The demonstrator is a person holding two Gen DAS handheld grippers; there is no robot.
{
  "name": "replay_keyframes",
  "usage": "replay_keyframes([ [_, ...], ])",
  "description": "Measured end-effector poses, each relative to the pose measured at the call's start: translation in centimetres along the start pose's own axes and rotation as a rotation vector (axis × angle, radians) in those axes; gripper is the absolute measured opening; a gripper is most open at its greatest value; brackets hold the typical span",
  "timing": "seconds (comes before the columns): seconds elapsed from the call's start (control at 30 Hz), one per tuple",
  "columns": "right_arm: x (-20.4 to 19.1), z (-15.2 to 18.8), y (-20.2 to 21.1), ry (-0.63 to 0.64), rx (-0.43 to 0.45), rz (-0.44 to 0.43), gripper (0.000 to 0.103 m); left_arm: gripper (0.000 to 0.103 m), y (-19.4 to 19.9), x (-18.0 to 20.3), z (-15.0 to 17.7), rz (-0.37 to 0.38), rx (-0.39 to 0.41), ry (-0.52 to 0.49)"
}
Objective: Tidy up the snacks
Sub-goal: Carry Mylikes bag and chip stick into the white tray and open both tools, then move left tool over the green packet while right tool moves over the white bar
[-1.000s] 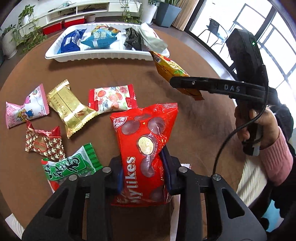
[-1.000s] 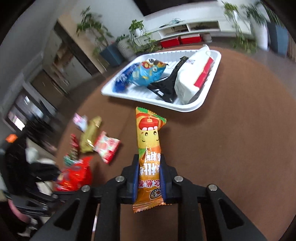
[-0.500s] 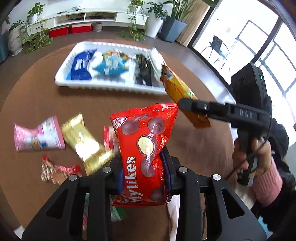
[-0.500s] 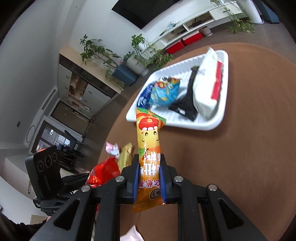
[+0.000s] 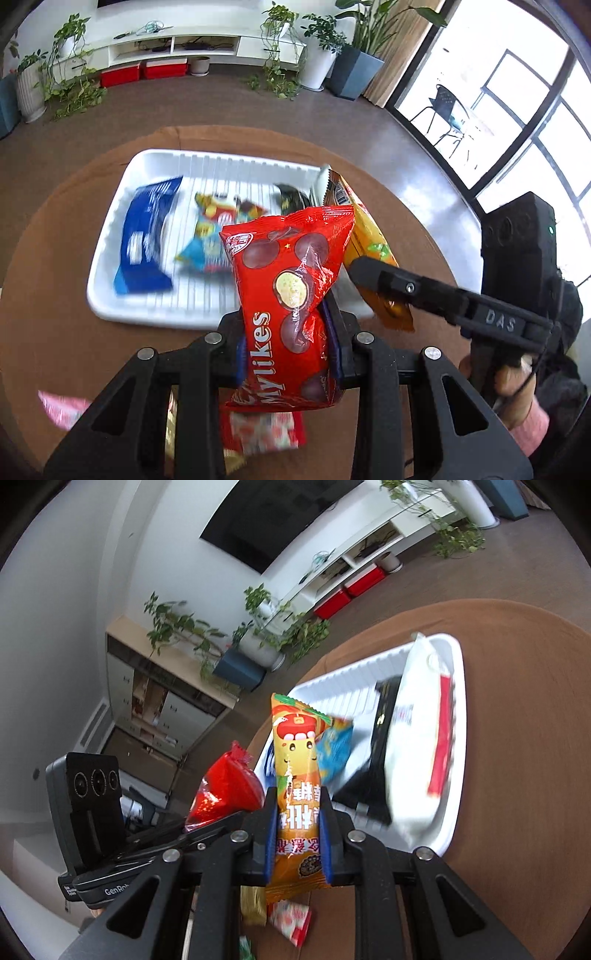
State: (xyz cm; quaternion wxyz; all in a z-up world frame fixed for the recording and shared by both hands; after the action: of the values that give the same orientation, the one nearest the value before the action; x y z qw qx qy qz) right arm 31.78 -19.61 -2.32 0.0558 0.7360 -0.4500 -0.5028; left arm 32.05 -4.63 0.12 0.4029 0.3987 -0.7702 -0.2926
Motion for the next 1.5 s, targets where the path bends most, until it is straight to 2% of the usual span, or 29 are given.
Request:
replay_keyframes([
  [0.2,0.4,-2.4,-1.6,-0.008,0.029,0.035,0.022,0.03,-3.2,-0.4,-3.5,-0.039,-0.012,-0.005],
  [0.4,1.7,-3.7,-3.2,-0.059,0.037,0.045,0.027,0.031,-6.4,-1.9,-5.4,-0.086,-0.026,0.041],
  [0.47,2.0,-3.9,-3.3,-0.062,0.035,0.043,0.03,0.032,-7.1,-2.1,-5.6,-0.078,-0.033,0.051],
  [0.53,2.4,-3.9,-3.1,-0.073,0.045,0.056,0.038,0.032,-7.5,-2.0,-5.9,-0.077,-0.033,0.046],
  [0.63,3.1,-4.0,-2.7,-0.094,0.053,0.059,0.046,0.033,-7.7,-1.6,-6.3,-0.108,-0.021,0.021],
  [0.7,3.3,-4.1,-2.3,-0.105,0.063,0.055,0.047,0.035,-7.5,-1.3,-6.4,-0.116,-0.009,0.009],
  [0.83,3.1,-4.2,-1.4,-0.096,0.086,0.05,0.048,0.042,-6.9,-0.9,-7.1,-0.148,0.026,-0.025],
  [0.9,2.8,-3.9,-0.8,-0.084,0.097,0.05,0.049,0.043,-6.2,-0.6,-7.4,-0.168,0.048,-0.037],
  [1.1,1.5,-3.3,0.7,-0.024,0.119,0.061,0.051,0.043,-3.7,0.0,-7.0,-0.163,0.083,-0.038],
  [1.33,-0.8,-1.9,3.2,0.045,0.149,0.065,0.056,0.045,1.0,0.9,-2.8,-0.16,0.113,-0.026],
  [1.5,-2.7,0.6,5.8,0.115,0.183,0.074,0.058,0.046,4.8,2.1,0.6,-0.153,0.143,-0.04],
])
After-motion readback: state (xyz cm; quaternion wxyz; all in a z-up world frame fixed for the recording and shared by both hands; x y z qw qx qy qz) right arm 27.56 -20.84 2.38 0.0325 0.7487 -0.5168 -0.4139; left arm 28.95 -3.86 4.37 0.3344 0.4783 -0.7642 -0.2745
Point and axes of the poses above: each gripper's, at about its wrist camera, not at the fingertips, and y roughly against the way its jaws point, x to its right, z to its underside, the point moved 6 cm from there along -y, roughly the way its jaws point, and after that the axes turned 6 degrees about z, right-handed, at the moved point
